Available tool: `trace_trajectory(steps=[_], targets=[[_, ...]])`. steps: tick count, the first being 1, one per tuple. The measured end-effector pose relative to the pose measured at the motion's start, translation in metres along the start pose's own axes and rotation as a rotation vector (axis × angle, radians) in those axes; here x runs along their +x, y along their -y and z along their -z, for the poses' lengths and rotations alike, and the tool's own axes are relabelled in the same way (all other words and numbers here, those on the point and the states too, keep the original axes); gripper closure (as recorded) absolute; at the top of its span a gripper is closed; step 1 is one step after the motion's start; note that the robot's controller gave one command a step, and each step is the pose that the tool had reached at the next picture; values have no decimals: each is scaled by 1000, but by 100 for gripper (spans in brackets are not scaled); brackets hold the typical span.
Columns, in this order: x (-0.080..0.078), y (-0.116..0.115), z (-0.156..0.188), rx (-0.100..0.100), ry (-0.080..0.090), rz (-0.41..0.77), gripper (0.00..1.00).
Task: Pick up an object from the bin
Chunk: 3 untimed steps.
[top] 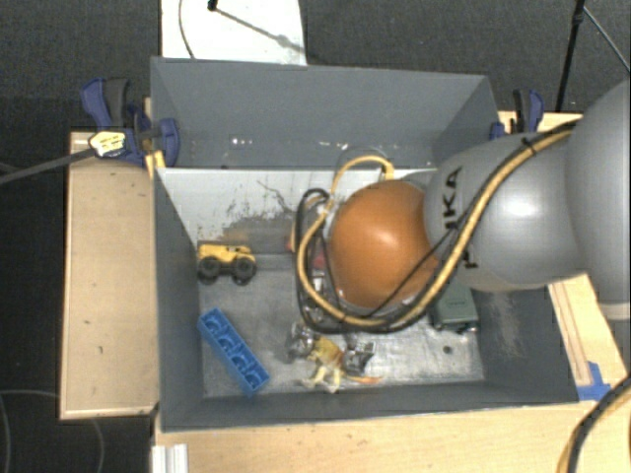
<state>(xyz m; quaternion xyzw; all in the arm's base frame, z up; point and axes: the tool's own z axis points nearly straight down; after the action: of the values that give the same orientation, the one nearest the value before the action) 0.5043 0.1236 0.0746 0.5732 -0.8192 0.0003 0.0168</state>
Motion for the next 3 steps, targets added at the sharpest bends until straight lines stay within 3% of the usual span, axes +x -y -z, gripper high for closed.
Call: trace_trajectory(steps=[3], targets=[[3, -1, 6, 2, 2, -2, 100]])
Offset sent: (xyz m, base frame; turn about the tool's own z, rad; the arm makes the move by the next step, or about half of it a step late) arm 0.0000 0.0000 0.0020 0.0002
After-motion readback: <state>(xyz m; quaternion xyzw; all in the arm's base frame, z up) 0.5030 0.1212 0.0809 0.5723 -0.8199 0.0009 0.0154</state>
